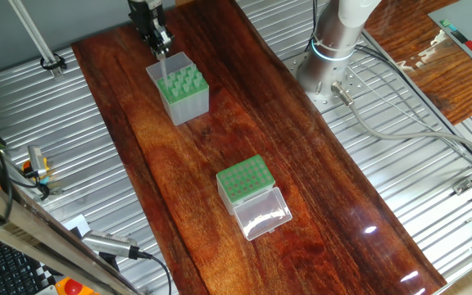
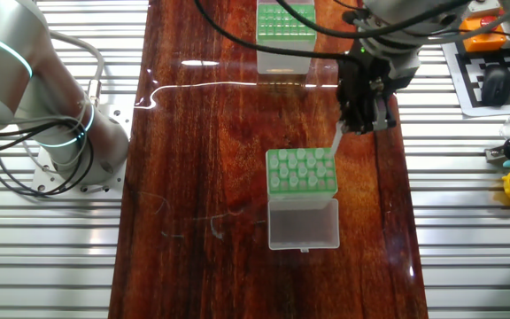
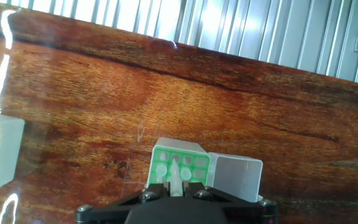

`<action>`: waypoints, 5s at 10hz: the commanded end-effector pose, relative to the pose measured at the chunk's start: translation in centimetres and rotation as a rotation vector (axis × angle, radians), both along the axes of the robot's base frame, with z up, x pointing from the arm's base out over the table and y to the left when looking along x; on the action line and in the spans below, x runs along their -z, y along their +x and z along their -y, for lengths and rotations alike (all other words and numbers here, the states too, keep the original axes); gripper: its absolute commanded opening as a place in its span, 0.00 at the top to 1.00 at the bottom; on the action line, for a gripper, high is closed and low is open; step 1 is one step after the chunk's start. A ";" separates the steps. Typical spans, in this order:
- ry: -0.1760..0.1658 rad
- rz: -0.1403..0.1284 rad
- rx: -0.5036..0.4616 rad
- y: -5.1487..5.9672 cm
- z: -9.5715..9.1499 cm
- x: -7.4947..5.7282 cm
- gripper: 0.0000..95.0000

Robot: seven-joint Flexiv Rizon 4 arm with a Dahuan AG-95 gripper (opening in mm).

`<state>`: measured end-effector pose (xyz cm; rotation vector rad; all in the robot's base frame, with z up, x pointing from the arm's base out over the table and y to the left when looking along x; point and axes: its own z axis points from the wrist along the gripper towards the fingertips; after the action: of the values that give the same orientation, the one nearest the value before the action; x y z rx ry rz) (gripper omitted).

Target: Transfer all large pipette tips from one holder to another

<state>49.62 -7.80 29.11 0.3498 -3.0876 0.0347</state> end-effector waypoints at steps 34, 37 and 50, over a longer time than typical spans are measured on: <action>0.021 -0.035 0.079 -8.2 -22.5 -1.7 1.00; 0.015 -0.038 0.034 -8.2 -22.5 -1.7 1.00; 0.014 -0.033 -0.039 -8.7 -17.8 -2.6 1.00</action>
<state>40.77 9.97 31.64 0.4070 -3.0595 0.0280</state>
